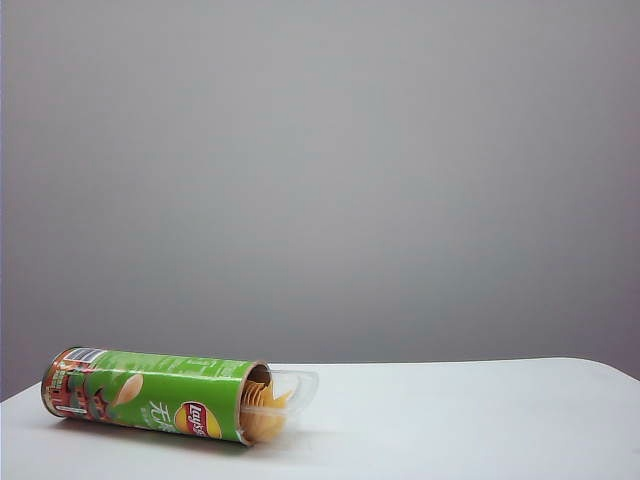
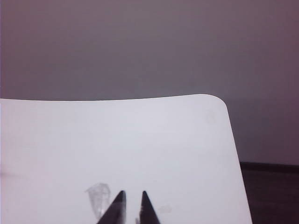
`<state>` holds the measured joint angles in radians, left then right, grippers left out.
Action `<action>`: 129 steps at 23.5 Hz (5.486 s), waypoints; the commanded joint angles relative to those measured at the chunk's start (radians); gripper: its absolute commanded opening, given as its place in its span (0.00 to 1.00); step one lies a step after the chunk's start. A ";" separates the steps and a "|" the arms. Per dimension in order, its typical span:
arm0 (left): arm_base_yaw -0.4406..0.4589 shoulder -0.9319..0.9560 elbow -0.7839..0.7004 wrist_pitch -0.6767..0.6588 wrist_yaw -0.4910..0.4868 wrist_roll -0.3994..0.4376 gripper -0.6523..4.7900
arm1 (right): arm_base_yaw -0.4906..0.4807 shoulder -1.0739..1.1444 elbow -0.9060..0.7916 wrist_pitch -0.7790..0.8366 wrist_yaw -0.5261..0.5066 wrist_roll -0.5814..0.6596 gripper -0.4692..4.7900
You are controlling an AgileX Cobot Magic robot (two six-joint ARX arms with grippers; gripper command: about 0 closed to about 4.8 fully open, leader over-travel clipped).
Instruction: Pick up the green tub of chips from the desk, push the transparent container that's holding the chips and has slipped out back in, and finally put the chips back on the desk.
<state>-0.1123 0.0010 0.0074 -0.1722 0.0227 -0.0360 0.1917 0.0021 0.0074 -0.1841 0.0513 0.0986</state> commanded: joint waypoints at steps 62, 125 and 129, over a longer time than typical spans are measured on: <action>-0.019 1.990 1.382 -0.600 0.217 1.592 1.00 | -0.005 1.310 0.734 0.083 -0.724 -0.099 0.07; -0.254 1.698 1.379 -0.514 0.296 1.229 0.73 | -0.222 1.405 0.782 0.378 -1.218 0.393 0.42; -0.277 1.698 1.379 -0.515 0.298 1.228 0.73 | -0.221 1.405 0.782 0.382 -1.226 0.401 0.42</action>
<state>-0.3798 1.7039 1.3849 -0.6964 0.3038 1.1988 -0.0311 1.4101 0.7872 0.1764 -1.1572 0.4915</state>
